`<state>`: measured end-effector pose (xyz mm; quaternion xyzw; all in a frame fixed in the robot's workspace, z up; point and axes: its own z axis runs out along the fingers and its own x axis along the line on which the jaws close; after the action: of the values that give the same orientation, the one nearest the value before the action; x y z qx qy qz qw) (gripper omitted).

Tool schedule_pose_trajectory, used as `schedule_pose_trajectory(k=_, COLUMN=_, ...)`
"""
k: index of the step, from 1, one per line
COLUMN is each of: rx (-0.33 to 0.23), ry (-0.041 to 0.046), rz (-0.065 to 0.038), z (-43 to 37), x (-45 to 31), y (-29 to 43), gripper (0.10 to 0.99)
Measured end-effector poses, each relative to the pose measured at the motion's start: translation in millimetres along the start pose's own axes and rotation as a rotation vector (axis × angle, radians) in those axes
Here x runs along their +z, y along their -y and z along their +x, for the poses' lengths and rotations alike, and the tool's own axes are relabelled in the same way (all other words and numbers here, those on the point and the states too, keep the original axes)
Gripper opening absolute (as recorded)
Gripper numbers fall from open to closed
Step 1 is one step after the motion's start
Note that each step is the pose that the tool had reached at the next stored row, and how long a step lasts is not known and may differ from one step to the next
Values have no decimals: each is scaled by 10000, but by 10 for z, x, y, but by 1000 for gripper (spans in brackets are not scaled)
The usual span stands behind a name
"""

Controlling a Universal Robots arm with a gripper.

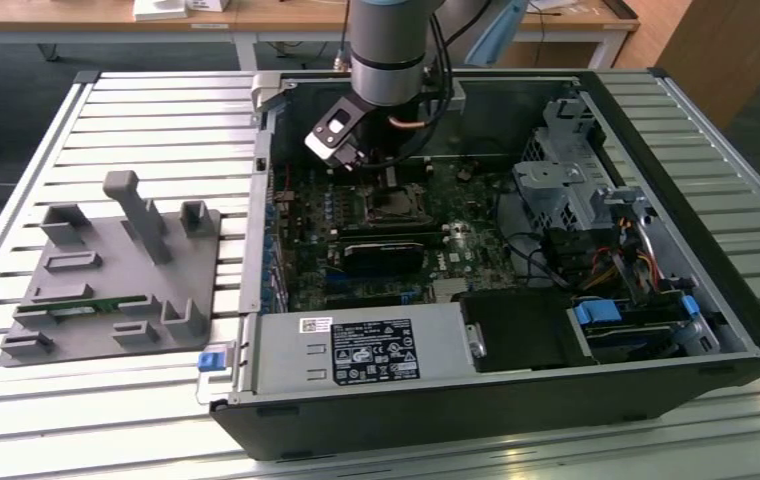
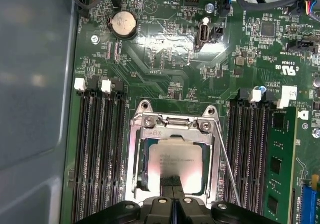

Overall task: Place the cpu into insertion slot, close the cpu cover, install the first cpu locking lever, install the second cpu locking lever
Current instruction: 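Close the cpu cover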

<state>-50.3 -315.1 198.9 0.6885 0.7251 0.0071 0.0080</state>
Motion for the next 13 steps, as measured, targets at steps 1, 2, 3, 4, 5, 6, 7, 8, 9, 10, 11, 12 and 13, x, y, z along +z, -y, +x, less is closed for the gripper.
schedule_pose_trajectory(k=1, rx=1, ry=1, rz=1, z=2, x=2, y=-9, gripper=106)
schedule_pose_trajectory(k=2, rx=0, ry=1, rz=2, z=5, x=4, y=-17, gripper=106)
schedule_pose_trajectory(k=3, rx=1, ry=2, rz=-1, z=15, x=5, y=-23, gripper=106)
schedule_pose_trajectory(k=4, rx=1, ry=-4, rz=-3, z=30, x=7, y=-28, gripper=106)
schedule_pose_trajectory(k=5, rx=-2, ry=-16, rz=-5, z=45, x=7, y=-31, gripper=106)
schedule_pose_trajectory(k=6, rx=-4, ry=-30, rz=-4, z=61, x=7, y=-33, gripper=106)
schedule_pose_trajectory(k=7, rx=-4, ry=-49, rz=-4, z=72, x=8, y=-34, gripper=106)
schedule_pose_trajectory(k=8, rx=-5, ry=-53, rz=-2, z=73, x=6, y=-33, gripper=106)
schedule_pose_trajectory(k=9, rx=-5, ry=-57, rz=-4, z=73, x=-5, y=-34, gripper=106)
schedule_pose_trajectory(k=10, rx=-5, ry=-71, rz=-13, z=76, x=-16, y=-36, gripper=106)
schedule_pose_trajectory(k=11, rx=-4, ry=-64, rz=-10, z=75, x=-31, y=-36, gripper=106)
schedule_pose_trajectory(k=12, rx=-4, ry=-59, rz=-7, z=74, x=-46, y=-35, gripper=106)
schedule_pose_trajectory(k=13, rx=-4, ry=-58, rz=-7, z=74, x=-61, y=-35, gripper=106)
